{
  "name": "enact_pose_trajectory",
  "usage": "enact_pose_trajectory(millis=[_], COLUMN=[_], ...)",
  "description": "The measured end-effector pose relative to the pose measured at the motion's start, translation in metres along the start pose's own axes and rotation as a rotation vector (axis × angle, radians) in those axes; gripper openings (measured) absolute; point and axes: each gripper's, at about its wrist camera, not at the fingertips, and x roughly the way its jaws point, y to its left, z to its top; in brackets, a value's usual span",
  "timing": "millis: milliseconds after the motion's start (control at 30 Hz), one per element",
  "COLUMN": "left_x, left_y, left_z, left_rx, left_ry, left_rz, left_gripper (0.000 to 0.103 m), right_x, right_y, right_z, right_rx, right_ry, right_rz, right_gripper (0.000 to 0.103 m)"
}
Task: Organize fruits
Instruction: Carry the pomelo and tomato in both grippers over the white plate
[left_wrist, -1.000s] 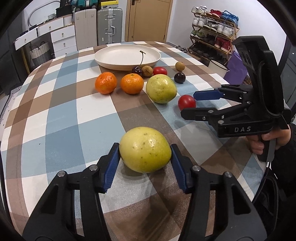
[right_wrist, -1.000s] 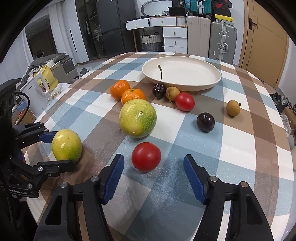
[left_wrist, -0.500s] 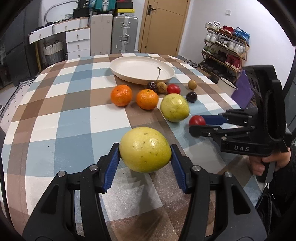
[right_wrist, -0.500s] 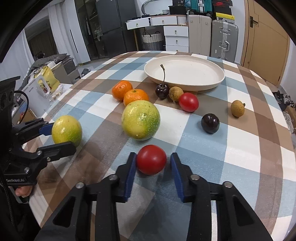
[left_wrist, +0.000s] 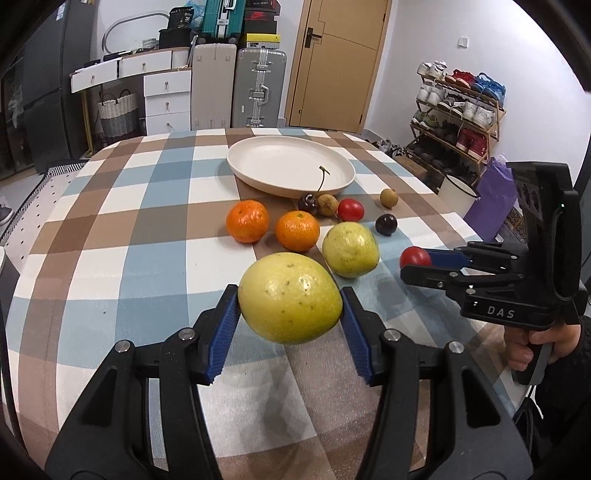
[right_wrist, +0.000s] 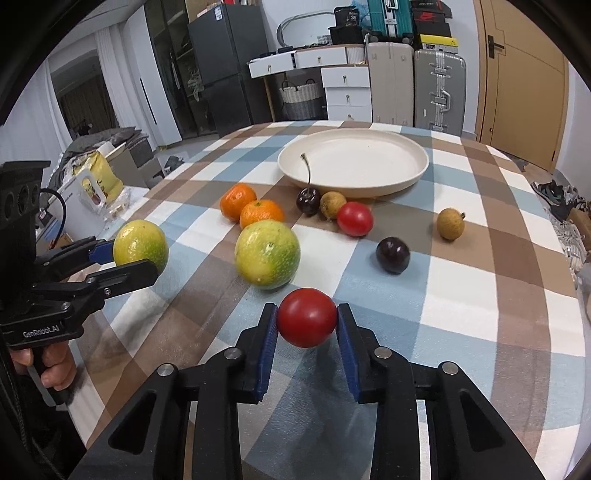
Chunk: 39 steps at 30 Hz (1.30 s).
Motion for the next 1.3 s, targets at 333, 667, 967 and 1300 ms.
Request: enact_pose_trajectory(millis=[333,667,967,1300], left_x=[-0.004,0.008,0.025,0.055], left_y=[-0.008,-0.007,-0.006,0.004], left_z=[0.034,0.069,0.095,0.118], left_rx=[0.018,0.01,0.021,0.008], left_ry=[-0.073,-0.101,-0.127,-0.138], left_rz=[0.022,0.015,0.024,0.031], left_gripper=[0.051,0.051,0.051,0.051], right_x=[-0.032,-0.041,-0.038,-0.019], right_y=[-0.021,-0.043,-0.054,-0.065], right_z=[0.023,0.049,0.078,0.092], right_rx=[0.03,0.065,0.077,0.11], right_ry=[-0.105,-0.158,-0.201,-0.213], right_rz=[-0.004,-0.018,-0.01,0.002], right_gripper=[0.032,0.032,0.032,0.032])
